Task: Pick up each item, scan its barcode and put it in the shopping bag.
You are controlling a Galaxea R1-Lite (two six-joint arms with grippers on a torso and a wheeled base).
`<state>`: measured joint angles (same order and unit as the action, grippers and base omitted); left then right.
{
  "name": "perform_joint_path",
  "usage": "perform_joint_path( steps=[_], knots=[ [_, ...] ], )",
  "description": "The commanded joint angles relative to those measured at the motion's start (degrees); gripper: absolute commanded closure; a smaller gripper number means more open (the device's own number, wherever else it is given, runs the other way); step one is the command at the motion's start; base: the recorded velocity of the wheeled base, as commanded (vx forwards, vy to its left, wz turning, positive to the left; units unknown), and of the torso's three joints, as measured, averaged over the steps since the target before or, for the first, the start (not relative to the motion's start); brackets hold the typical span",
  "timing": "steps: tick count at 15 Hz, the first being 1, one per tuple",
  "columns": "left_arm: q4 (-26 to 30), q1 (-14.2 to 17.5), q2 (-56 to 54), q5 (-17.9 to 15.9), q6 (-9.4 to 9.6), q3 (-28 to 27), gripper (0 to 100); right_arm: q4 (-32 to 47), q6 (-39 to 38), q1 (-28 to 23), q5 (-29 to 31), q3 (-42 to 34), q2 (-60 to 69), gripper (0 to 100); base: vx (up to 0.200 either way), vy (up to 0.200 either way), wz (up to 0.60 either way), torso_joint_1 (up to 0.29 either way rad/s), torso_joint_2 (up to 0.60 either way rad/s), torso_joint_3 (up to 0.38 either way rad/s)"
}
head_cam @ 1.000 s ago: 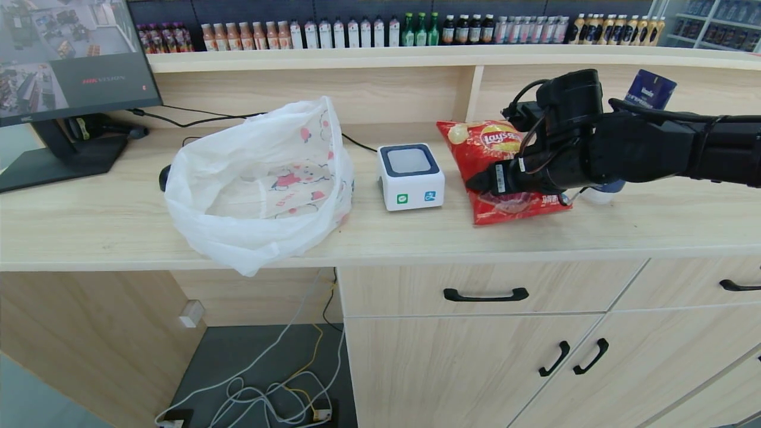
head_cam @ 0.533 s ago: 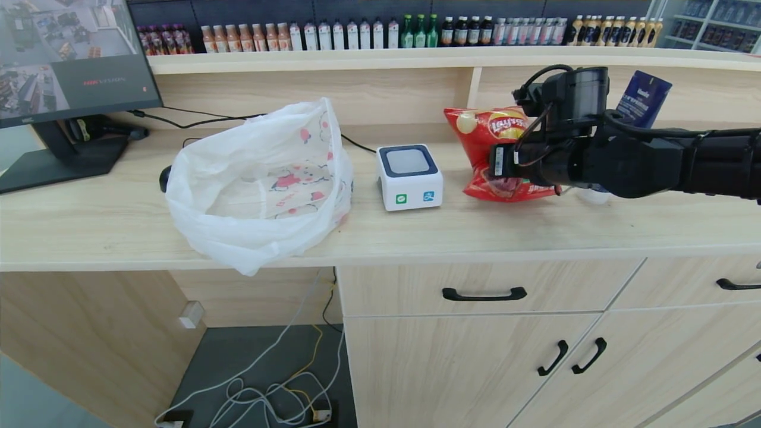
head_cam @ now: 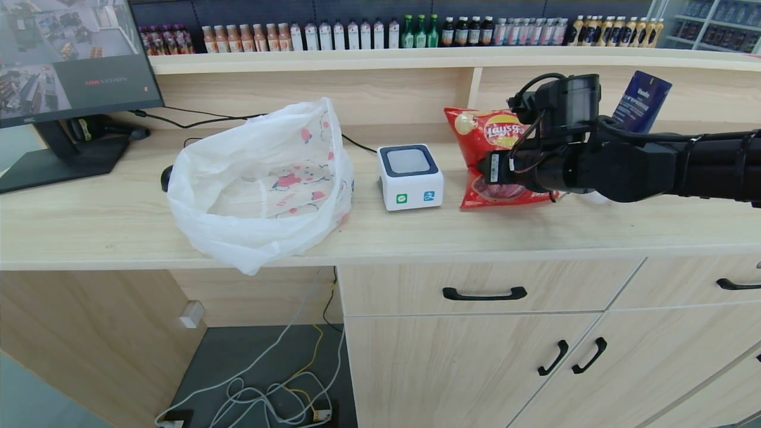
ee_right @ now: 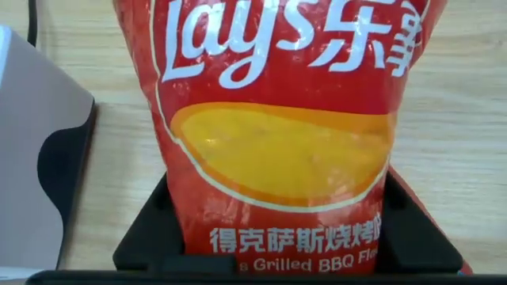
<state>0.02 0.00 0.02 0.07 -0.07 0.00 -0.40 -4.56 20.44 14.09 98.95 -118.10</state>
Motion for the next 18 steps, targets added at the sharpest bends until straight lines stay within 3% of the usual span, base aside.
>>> perform_joint_path(
  steps=[1,10,18],
  knots=[
    [-0.02,0.0,-0.02,0.01,-0.01,0.0,0,-0.13,-0.45,0.03,0.15,-0.34,0.86,100,0.0,0.0,0.0,0.0,0.0,0.0],
    [-0.02,0.0,-0.02,0.01,-0.01,0.0,0,-0.13,-1.24,1.44,0.76,-2.18,7.01,100,0.0,0.0,0.0,0.0,0.0,0.0],
    [-0.02,0.0,-0.02,0.01,-0.01,0.0,0,-9.18,-1.24,3.46,1.29,-18.88,19.49,100,0.0,0.0,0.0,0.0,0.0,0.0]
  ],
)
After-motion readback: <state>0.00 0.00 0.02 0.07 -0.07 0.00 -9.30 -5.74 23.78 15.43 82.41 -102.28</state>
